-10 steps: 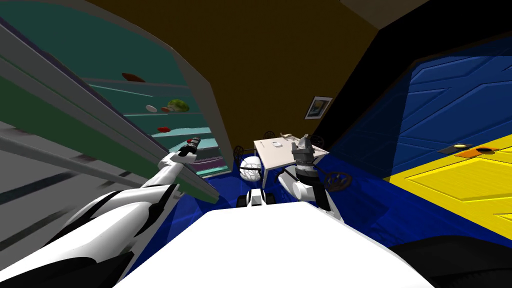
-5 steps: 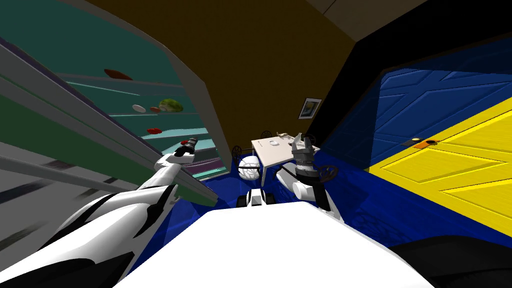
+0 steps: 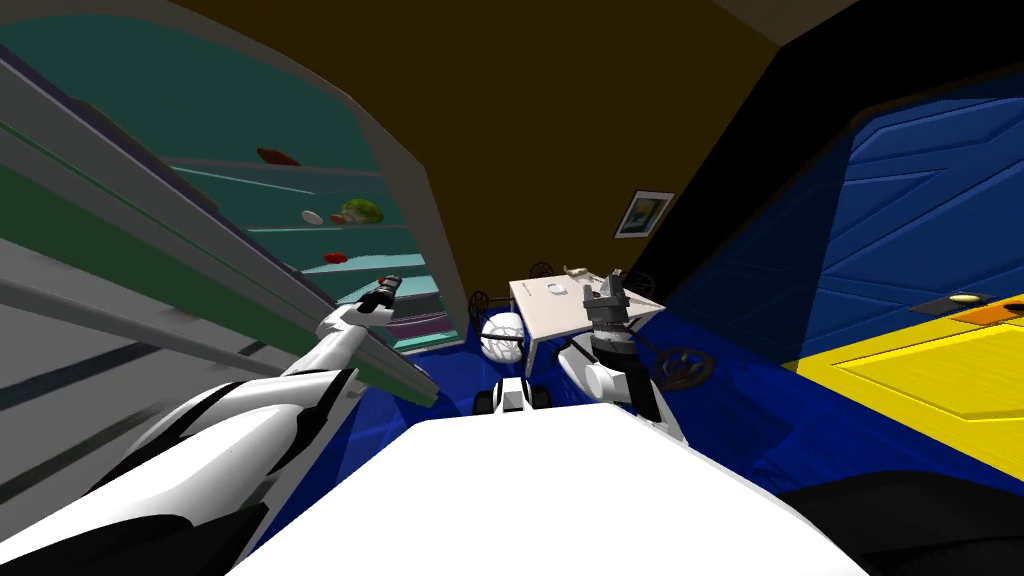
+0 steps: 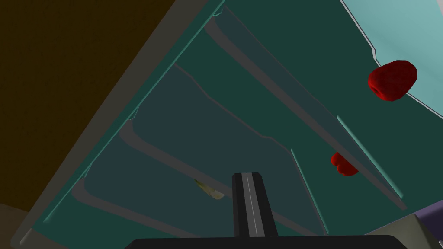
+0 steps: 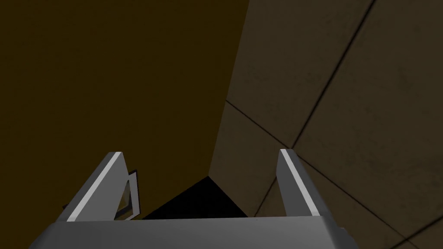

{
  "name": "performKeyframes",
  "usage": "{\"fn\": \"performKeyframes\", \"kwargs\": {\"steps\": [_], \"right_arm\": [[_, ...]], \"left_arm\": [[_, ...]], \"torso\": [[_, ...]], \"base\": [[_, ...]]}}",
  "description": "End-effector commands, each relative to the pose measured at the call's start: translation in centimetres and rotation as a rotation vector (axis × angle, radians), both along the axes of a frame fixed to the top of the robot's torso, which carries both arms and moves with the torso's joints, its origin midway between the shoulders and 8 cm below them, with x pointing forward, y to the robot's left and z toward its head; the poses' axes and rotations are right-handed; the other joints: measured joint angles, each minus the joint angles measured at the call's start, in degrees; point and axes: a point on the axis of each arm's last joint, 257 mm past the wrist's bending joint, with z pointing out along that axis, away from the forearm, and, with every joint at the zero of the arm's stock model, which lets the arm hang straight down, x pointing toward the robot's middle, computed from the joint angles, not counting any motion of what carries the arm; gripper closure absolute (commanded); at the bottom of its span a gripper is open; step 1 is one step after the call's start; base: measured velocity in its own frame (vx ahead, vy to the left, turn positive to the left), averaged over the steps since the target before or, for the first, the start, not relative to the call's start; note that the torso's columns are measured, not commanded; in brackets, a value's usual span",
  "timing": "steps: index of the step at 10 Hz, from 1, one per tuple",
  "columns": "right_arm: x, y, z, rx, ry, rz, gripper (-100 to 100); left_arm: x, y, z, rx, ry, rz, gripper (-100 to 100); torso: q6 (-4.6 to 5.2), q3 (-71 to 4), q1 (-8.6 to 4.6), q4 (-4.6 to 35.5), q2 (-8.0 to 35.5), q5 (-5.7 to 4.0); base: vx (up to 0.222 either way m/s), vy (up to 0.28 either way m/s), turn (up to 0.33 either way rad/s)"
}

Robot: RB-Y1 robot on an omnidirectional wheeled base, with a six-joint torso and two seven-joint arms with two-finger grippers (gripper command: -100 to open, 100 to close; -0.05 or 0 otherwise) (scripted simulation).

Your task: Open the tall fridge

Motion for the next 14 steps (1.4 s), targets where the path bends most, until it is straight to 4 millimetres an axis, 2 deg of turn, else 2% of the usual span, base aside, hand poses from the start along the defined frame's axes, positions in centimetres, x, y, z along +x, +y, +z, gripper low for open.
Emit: {"fn": "performKeyframes", "kwargs": {"steps": [1,4,5,6,8,9,10,12,13,14], "right_arm": [[0.0,0.0,0.0,0.000,0.000,0.000,0],[0.0,0.0,0.0,0.000,0.000,0.000,0],[0.0,0.0,0.0,0.000,0.000,0.000,0],[0.0,0.0,0.0,0.000,0.000,0.000,0],[0.0,0.0,0.0,0.000,0.000,0.000,0],[0.0,0.0,0.0,0.000,0.000,0.000,0],[0.0,0.0,0.0,0.000,0.000,0.000,0],[0.0,0.0,0.0,0.000,0.000,0.000,0],[0.0,0.0,0.0,0.000,0.000,0.000,0],[0.0,0.0,0.0,0.000,0.000,0.000,0]], "left_arm": [[1.0,-2.1,-0.1,0.015,0.002,-0.056,100],[1.5,-3.1,-0.2,-0.003,-0.004,-0.085,100],[1.9,-4.1,-0.3,0.001,0.000,-0.113,100],[1.9,-4.1,-0.3,-0.004,-0.002,-0.113,100],[2.7,-6.2,-0.7,0.011,0.010,-0.169,100],[2.7,-6.2,-0.7,-0.007,0.005,-0.171,100],[3.1,-7.3,-1.0,-0.001,0.012,-0.199,100],[3.0,-7.1,-1.0,-0.005,0.010,-0.194,100],[2.6,-5.9,-0.9,-0.004,0.020,-0.172,-100],[2.5,-5.5,-0.8,-0.003,0.022,-0.164,-100]], "torso": [[-0.07,-0.02,0.00,0.00,-0.03,0.00],[-0.05,-0.04,-0.01,-0.02,-0.06,-0.01],[-0.02,-0.02,-0.03,-0.01,-0.03,-0.01],[-0.07,-0.03,-0.07,-0.01,-0.06,-0.02],[-0.07,-0.07,-0.07,-0.03,-0.12,-0.02],[-0.03,-0.10,-0.12,-0.05,-0.16,-0.03],[-0.02,-0.07,-0.04,-0.03,-0.10,-0.02],[0.00,-0.02,-0.03,-0.01,-0.03,-0.01],[-0.02,0.00,0.02,0.00,0.01,0.00],[-0.11,0.19,0.34,0.09,0.33,0.08]], "base": [[0.076,-0.063,0.285],[0.048,-0.039,0.114],[0.043,-0.045,0.190],[0.037,-0.039,0.085],[0.059,-0.056,0.203],[0.049,-0.049,0.127],[0.044,-0.045,0.211],[0.024,-0.030,0.044],[-0.110,0.087,0.083],[-0.185,0.155,0.071]]}}
